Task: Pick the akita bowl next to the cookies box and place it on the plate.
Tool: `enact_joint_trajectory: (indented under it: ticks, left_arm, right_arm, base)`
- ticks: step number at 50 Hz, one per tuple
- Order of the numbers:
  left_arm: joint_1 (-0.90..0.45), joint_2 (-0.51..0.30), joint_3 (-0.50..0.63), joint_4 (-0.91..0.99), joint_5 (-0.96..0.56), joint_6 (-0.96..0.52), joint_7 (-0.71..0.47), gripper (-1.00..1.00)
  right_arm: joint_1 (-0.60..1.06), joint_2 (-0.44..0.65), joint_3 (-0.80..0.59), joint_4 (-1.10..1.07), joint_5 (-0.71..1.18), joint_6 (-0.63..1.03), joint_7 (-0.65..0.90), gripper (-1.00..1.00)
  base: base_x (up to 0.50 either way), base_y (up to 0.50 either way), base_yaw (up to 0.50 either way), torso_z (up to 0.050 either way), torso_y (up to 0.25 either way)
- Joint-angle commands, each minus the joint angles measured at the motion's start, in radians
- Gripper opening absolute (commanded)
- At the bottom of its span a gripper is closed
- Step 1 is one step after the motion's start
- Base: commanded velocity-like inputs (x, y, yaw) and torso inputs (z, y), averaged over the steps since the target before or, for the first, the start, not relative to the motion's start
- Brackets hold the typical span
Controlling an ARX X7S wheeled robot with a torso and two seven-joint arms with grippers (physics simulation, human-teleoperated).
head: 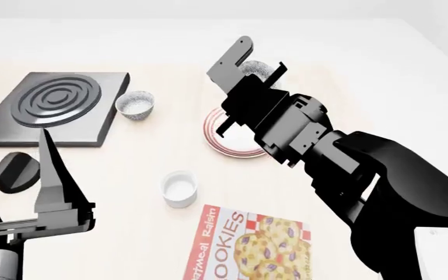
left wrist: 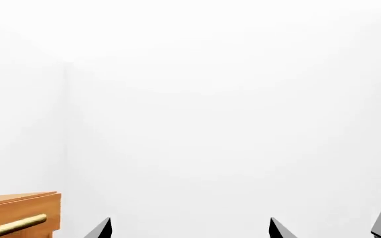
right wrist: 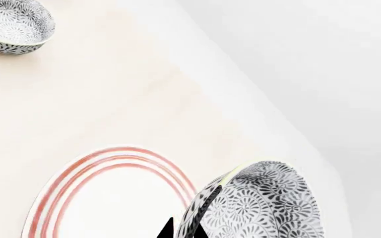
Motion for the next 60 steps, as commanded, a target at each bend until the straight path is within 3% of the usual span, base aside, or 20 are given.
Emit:
enact_joint_trajectory:
  ticks: [1,25,35,60]
  left_arm:
    - [-0.001,-0.005,0.004,-0.001,0.004,0.000,-0.005,1.00]
    - [0.002,-0.012,0.013,0.000,0.020,0.002,-0.018,1.00]
    - [0.005,-0.016,0.009,0.003,0.018,0.004,-0.023,1.00]
    - [0.008,-0.016,0.010,-0.005,0.009,0.021,-0.033,1.00]
  right_arm:
    - [0.009,0.000,0.002,0.002,-0.019,0.003,0.006,-1.00]
    - [0.017,0.000,0.000,-0.009,-0.011,0.000,0.003,-1.00]
    - [0.021,0.000,0.006,-0.015,0.014,-0.003,-0.016,-1.00]
    - [0.029,0.000,-0.002,0.008,0.113,-0.012,-0.049,-1.00]
  base:
    - [0.00,0.00,0.00,0.000,-0.250]
    - [0.00,0.00,0.00,0.000,-0.036]
    - [0.00,0.00,0.00,0.000,-0.236]
    - [0.00,0.00,0.00,0.000,0.000]
